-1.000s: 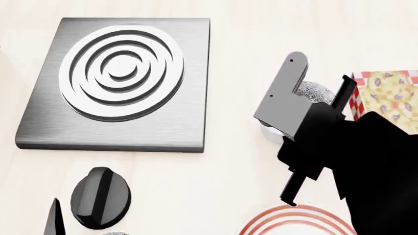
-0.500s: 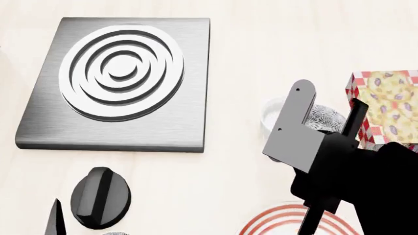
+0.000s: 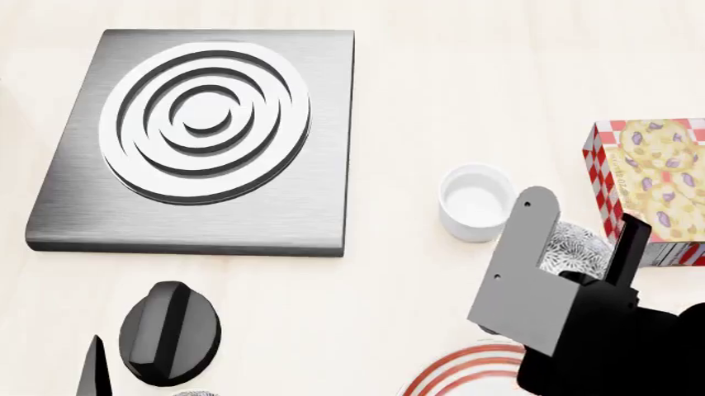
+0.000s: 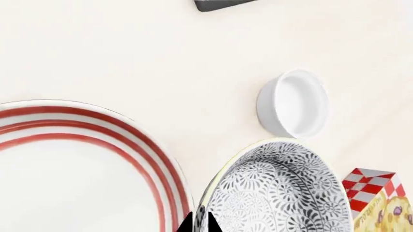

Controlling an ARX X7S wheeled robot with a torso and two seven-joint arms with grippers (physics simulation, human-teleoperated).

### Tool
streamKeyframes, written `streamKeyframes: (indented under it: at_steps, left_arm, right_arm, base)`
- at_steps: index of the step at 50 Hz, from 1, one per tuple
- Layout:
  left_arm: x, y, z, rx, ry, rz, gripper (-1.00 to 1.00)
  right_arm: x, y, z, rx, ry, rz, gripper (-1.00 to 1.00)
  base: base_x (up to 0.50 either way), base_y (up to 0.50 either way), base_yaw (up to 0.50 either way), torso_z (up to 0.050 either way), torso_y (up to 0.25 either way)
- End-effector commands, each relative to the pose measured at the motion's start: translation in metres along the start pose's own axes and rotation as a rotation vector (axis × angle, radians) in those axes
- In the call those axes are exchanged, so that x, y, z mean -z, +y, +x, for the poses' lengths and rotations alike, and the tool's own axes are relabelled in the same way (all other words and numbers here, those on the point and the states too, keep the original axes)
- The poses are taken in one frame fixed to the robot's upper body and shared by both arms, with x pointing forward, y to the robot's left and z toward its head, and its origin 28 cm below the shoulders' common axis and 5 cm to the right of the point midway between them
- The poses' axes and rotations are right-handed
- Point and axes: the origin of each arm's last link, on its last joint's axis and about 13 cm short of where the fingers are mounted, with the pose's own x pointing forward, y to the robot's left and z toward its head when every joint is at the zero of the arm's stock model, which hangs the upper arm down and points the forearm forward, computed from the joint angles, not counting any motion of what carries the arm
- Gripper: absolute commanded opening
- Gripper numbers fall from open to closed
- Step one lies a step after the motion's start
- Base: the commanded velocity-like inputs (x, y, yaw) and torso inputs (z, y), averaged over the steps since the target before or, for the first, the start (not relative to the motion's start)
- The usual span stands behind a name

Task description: Pick the akita bowl on the ramekin and place it on the plate.

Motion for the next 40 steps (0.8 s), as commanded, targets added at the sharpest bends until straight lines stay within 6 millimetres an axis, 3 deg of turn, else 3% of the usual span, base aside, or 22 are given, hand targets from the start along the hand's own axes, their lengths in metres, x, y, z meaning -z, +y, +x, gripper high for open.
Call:
streamKeyframes:
  at_steps: [1, 40]
  left_arm:
    - [0.000, 0.000, 0.000, -0.001, 0.000, -0.001, 1.00]
    - [0.000, 0.000, 0.000, -0.003, 0.000, 0.000, 1.00]
  right_arm:
    - [0.004, 0.007, -0.009, -0.003, 0.009, -0.012, -1.00]
    - [0.021, 0.043, -0.011, -0.097, 0.018, -0.006, -1.00]
  base:
    - [0.00, 0.00, 0.00, 0.000, 0.000]
    - [0.00, 0.00, 0.00, 0.000, 0.000]
